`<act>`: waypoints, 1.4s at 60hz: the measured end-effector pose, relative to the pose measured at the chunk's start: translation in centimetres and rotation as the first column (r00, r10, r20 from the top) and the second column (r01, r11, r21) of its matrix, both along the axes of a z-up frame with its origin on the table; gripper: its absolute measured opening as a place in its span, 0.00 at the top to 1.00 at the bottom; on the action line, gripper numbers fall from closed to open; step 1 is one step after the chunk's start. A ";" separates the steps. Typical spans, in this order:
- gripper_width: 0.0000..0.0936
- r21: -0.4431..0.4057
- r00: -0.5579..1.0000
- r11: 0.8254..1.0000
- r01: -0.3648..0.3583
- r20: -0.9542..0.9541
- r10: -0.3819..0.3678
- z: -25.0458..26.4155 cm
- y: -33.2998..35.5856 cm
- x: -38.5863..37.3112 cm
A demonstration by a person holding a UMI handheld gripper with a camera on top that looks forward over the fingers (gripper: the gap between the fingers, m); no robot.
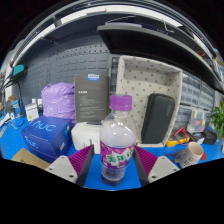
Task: Pour water
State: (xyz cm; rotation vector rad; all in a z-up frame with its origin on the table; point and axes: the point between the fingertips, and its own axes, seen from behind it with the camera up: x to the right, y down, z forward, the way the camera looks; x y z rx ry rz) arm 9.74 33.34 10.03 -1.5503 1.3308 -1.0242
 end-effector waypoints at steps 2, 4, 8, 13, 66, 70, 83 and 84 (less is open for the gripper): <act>0.25 0.004 1.000 1.000 -0.006 0.006 0.006 -0.2 0.4 0.6; 0.39 0.001 1.000 1.000 0.005 0.018 -0.005 -0.1 0.2 1.1; 0.49 0.020 0.998 0.999 0.025 0.053 -0.026 0.5 -0.1 1.5; 0.56 0.049 0.996 0.999 0.024 0.089 -0.028 0.3 -0.2 1.6; 0.60 0.950 0.970 0.245 0.192 -0.145 -0.194 6.7 -13.7 3.9; 0.60 0.970 0.966 0.126 0.209 -0.185 -0.182 6.7 -15.2 4.3; 0.60 0.938 0.946 -0.219 0.270 -0.301 -0.123 6.2 -18.2 4.6; 0.60 0.931 0.945 -0.245 0.272 -0.306 -0.114 6.1 -18.3 4.7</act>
